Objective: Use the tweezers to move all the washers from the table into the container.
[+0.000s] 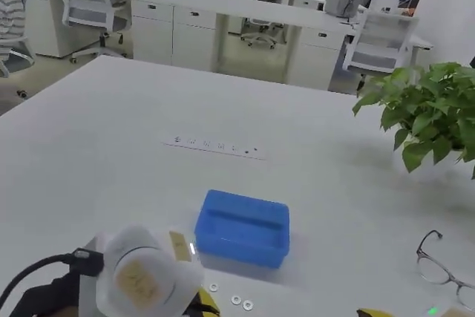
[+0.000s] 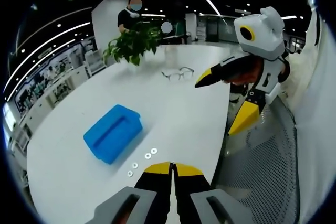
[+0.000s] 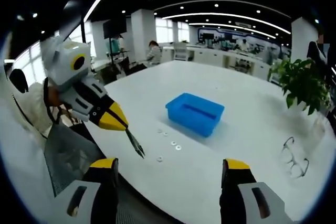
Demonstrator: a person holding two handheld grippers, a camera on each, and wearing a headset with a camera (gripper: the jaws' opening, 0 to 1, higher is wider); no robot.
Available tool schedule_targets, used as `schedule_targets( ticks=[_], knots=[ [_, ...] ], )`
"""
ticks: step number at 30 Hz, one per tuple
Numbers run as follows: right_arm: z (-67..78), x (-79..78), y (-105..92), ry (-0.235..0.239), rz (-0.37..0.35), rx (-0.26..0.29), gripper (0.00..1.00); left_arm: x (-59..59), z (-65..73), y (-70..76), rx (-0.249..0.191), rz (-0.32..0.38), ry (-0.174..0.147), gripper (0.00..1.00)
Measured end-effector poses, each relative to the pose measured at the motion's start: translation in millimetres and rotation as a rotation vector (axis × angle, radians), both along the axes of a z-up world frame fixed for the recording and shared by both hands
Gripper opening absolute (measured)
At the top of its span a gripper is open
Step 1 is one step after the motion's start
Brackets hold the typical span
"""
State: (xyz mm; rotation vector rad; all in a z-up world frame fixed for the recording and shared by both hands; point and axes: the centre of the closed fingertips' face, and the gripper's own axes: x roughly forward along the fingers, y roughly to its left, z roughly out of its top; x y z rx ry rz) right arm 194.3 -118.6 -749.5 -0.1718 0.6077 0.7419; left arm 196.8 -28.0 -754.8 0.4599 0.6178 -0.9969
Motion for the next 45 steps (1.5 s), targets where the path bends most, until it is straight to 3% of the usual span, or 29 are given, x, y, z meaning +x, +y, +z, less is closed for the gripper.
schedule_targets(
  ticks=[5,9,11,14,18,22,30,42,45],
  knots=[
    [9.7,-13.1,26.8,0.041,0.146,0.086,0.56,-12.6,18.6,-1.2,0.001,-0.048,-0.011,0.0],
    [20.3,-24.5,50.5,0.033,0.321,0.067,0.39,-24.1,38.9,-4.3,-0.015,-0.104,-0.003,0.0],
    [23.3,-32.5,61.2,0.034,0.422,0.031,0.3,-28.5,46.6,-4.2,0.003,-0.129,-0.011,0.0],
    [29.2,-35.3,72.8,0.007,0.486,0.02,0.26,-34.4,55.8,-5.2,0.007,-0.154,-0.008,0.0],
    [31.5,-48.6,84.0,0.039,0.592,0.023,0.25,-42.5,70.2,-8.5,0.001,-0.199,-0.013,0.0],
    [31.9,-52.8,86.1,0.039,0.639,0.008,0.23,-49.3,85.9,-13.8,-0.011,-0.245,-0.034,0.0],
    [39.1,-57.3,88.7,0.046,0.659,0.041,0.15,-61.6,103.9,-21.9,0.005,-0.318,-0.052,0.0],
    [46.5,-60.3,96.1,0.026,0.695,0.039,0.06,-67.2,109.0,-23.7,0.014,-0.359,-0.059,0.0],
    [46.8,-58.8,98.1,0.01,0.706,0.028,0.05,-64.2,109.3,-21.5,-0.011,-0.337,-0.063,0.0]
  ],
)
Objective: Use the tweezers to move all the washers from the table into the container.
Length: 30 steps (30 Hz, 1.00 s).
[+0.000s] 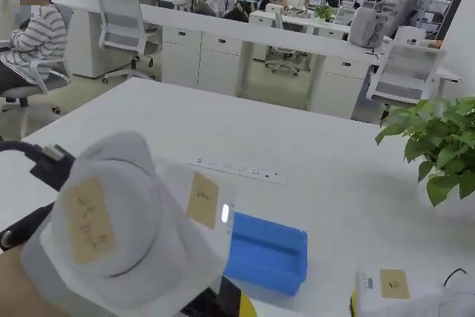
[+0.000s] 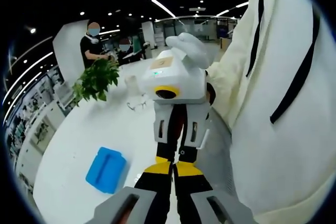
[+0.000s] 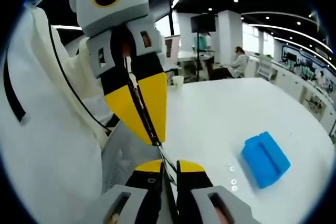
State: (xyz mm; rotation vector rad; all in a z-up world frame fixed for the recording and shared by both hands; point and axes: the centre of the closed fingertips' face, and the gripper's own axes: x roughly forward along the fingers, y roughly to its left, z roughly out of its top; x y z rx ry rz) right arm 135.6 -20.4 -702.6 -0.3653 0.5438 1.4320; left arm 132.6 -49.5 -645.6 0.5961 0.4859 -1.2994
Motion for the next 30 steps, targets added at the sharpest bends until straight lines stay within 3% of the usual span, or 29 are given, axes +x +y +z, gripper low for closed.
schedule_targets(
  ticks=[3,6,8,9,11,13,14,16,18,21,24,26,28,30],
  knots=[
    [-2.5,2.6,2.5,-0.024,0.009,-0.013,0.04,3.9,-2.0,3.3,-0.023,0.027,-0.01,0.0],
    [-3.7,7.2,6.4,-0.023,0.008,-0.012,0.03,13.9,-0.8,5.0,-0.095,0.103,-0.016,0.0],
    [-3.2,11.8,9.1,-0.019,0.0,-0.004,0.02,18.5,-1.4,8.2,-0.15,0.175,0.015,0.0],
    [-2.8,14.0,10.2,-0.018,-0.004,0.001,0.02,21.5,0.1,10.3,-0.19,0.207,0.016,0.01],
    [-2.2,20.6,12.0,-0.018,-0.013,0.009,0.02,26.6,1.7,17.5,-0.246,0.29,0.023,0.1],
    [-1.6,28.7,13.4,-0.019,-0.025,0.016,0.02,31.2,1.6,26.4,-0.271,0.354,0.01,0.2],
    [-1.4,30.5,13.6,-0.019,-0.029,0.018,0.02,35.9,1.4,34.7,-0.299,0.423,0.002,0.27],
    [-0.4,40.3,15.0,-0.013,-0.048,0.032,0.02,38.4,-4.9,47.4,-0.313,0.51,0.017,0.38],
    [-0.1,50.8,15.9,-0.008,-0.067,0.044,0.02,43.3,-12.8,62.9,-0.318,0.62,0.004,0.5],
    [1.4,66.7,17.6,-0.007,-0.098,0.067,0.02,46.9,-24.9,78.0,-0.32,0.726,0.002,0.63],
    [2.7,82.7,20.1,-0.036,-0.098,0.082,0.02,51.5,-35.8,93.9,-0.352,0.837,0.008,0.69],
    [0.5,91.8,21.8,-0.055,-0.092,0.071,0.02,52.8,-40.5,101.2,-0.361,0.873,0.017,0.69],
    [-0.7,100.5,24.2,-0.058,-0.093,0.077,0.02,56.2,-43.4,107.7,-0.371,0.907,0.01,0.7],
    [-0.5,109.0,27.5,-0.053,-0.106,0.096,0.02,62.4,-48.7,119.3,-0.365,0.972,-0.019,0.73]
  ],
)
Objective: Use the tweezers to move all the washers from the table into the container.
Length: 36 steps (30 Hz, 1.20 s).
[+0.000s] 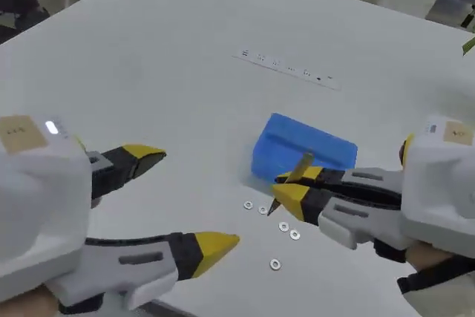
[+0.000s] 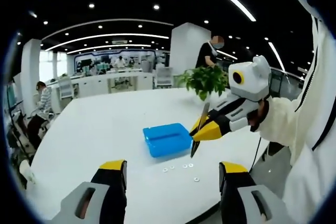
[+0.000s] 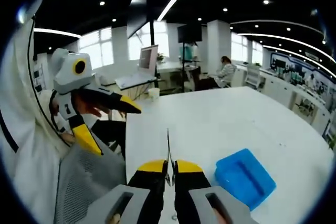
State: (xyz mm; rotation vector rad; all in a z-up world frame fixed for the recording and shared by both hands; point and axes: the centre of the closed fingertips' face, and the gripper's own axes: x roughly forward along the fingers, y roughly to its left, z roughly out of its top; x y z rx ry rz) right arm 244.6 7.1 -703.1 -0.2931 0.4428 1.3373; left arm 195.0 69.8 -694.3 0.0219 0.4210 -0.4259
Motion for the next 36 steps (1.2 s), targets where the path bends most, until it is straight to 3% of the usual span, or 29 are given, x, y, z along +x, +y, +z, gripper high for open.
schedule_targets(
  ticks=[1,5,8,10,12,15,20,21,23,27,30,34,36],
  knots=[
    [-0.4,3.4,1.3,-0.001,-0.005,0.005,0.02,3.4,-3.0,6.2,0.018,0.036,-0.017,0.75],
    [-5.1,18.9,4.9,-0.044,-0.035,0.005,0.02,10.9,-16.9,19.4,-0.006,0.13,-0.028,0.76],
    [-11.7,26.3,8.2,-0.028,-0.055,0.016,0.02,14.7,-28.0,27.2,0.051,0.174,-0.052,0.81],
    [-16.7,28.6,9.6,-0.021,-0.058,0.013,0.02,16.9,-38.9,27.5,0.067,0.178,-0.044,0.84],
    [-24.1,32.1,11.2,-0.02,-0.065,0.006,0.02,17.3,-51.0,26.9,0.053,0.181,0.006,0.86],
    [-34.6,38.6,12.7,-0.01,-0.073,-0.001,0.03,19.8,-56.9,25.0,0.043,0.188,0.005,0.88],
    [-48.0,49.7,14.4,-0.005,-0.094,-0.008,0.03,24.8,-63.8,24.3,0.08,0.192,0.004,0.9],
    [-49.7,51.3,14.9,0.004,-0.099,-0.004,0.03,26.3,-65.0,24.1,0.084,0.188,0.008,0.89],
    [-55.8,53.6,16.0,0.027,-0.107,0.001,0.03,24.9,-72.0,26.8,0.105,0.192,0.046,0.86],
    [-70.0,56.6,18.5,0.041,-0.105,-0.002,0.03,25.2,-74.2,25.7,0.088,0.187,0.056,0.85],
    [-79.3,59.1,18.9,0.041,-0.1,-0.015,0.03,24.1,-81.3,25.2,0.118,0.177,0.081,0.85],
    [-89.2,67.2,17.5,0.033,-0.101,-0.03,0.03,23.2,-84.1,26.6,0.125,0.175,0.094,0.84],
    [-90.3,69.4,17.7,0.059,-0.1,-0.023,0.03,23.3,-83.3,26.7,0.114,0.176,0.093,0.83]
  ],
)
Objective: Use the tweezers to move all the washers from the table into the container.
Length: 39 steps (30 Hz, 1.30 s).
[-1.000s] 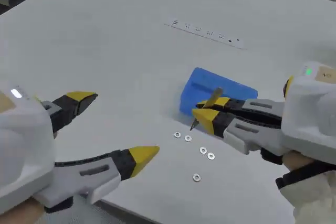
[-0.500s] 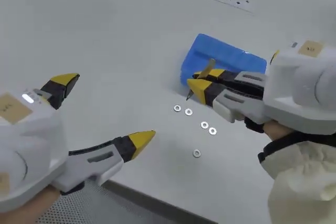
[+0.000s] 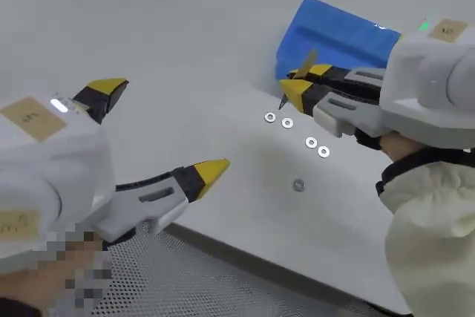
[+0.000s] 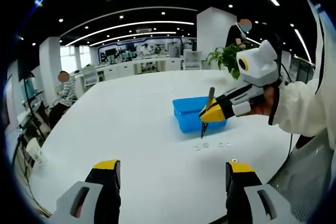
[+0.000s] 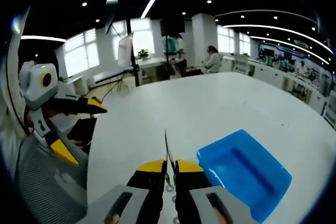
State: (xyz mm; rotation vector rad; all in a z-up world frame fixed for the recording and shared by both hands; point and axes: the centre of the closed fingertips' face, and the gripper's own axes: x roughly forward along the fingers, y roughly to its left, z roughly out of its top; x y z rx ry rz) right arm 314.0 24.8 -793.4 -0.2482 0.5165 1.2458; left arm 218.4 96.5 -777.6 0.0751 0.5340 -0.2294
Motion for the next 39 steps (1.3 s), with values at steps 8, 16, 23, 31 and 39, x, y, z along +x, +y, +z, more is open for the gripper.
schedule_targets(
  ticks=[8,16,23,31,39],
  knots=[
    [-10.0,-2.1,8.0,0.04,-0.007,0.029,0.03,1.2,0.7,7.3,0.002,0.027,-0.011,0.82],
    [-19.7,2.0,4.9,0.02,-0.015,0.015,0.03,0.0,-5.6,7.7,0.017,0.027,0.017,0.8],
    [-27.7,1.9,2.8,0.023,-0.012,-0.001,0.04,0.4,-7.1,8.8,0.026,0.03,0.022,0.81],
    [-29.0,-0.1,5.1,0.003,-0.015,-0.004,0.04,0.8,-7.8,8.5,0.036,0.029,0.023,0.81],
    [-29.3,-2.2,5.3,-0.032,-0.007,-0.016,0.03,0.9,-6.8,8.4,0.044,0.029,0.02,0.81]
  ],
)
